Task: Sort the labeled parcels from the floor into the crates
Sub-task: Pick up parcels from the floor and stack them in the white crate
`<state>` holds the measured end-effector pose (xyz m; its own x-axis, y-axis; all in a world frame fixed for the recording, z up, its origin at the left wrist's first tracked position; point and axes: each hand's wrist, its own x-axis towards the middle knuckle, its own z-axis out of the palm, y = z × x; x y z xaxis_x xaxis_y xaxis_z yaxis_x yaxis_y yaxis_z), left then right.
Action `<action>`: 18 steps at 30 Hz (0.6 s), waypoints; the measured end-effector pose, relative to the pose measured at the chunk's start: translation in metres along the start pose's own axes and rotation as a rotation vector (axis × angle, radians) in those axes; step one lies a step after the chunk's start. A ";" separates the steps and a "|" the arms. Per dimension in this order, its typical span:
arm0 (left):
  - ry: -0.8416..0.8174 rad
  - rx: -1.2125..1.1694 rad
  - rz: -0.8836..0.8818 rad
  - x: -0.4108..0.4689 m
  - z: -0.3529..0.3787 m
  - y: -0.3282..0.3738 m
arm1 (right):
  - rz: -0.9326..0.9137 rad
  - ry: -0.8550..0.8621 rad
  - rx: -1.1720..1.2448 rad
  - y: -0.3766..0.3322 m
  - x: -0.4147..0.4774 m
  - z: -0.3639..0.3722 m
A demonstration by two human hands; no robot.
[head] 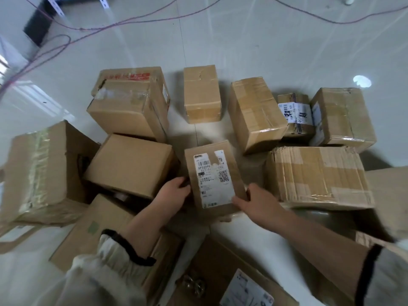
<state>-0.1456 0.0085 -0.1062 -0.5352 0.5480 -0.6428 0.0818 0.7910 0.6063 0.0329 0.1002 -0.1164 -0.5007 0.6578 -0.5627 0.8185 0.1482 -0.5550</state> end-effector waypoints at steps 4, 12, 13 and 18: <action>-0.023 -0.185 -0.049 -0.005 0.009 0.007 | 0.027 -0.068 0.057 0.007 -0.006 0.012; -0.072 -0.268 -0.075 -0.006 0.015 0.003 | 0.079 -0.088 0.382 0.008 -0.002 0.006; -0.075 -0.303 -0.084 -0.005 0.016 0.001 | 0.079 -0.101 0.443 0.007 -0.002 0.004; -0.075 -0.359 -0.062 -0.006 0.017 0.000 | 0.064 -0.077 0.551 0.005 -0.010 0.001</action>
<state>-0.1280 0.0095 -0.1101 -0.4658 0.5309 -0.7079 -0.2565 0.6847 0.6822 0.0417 0.0938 -0.1144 -0.4913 0.5937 -0.6373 0.5901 -0.3113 -0.7449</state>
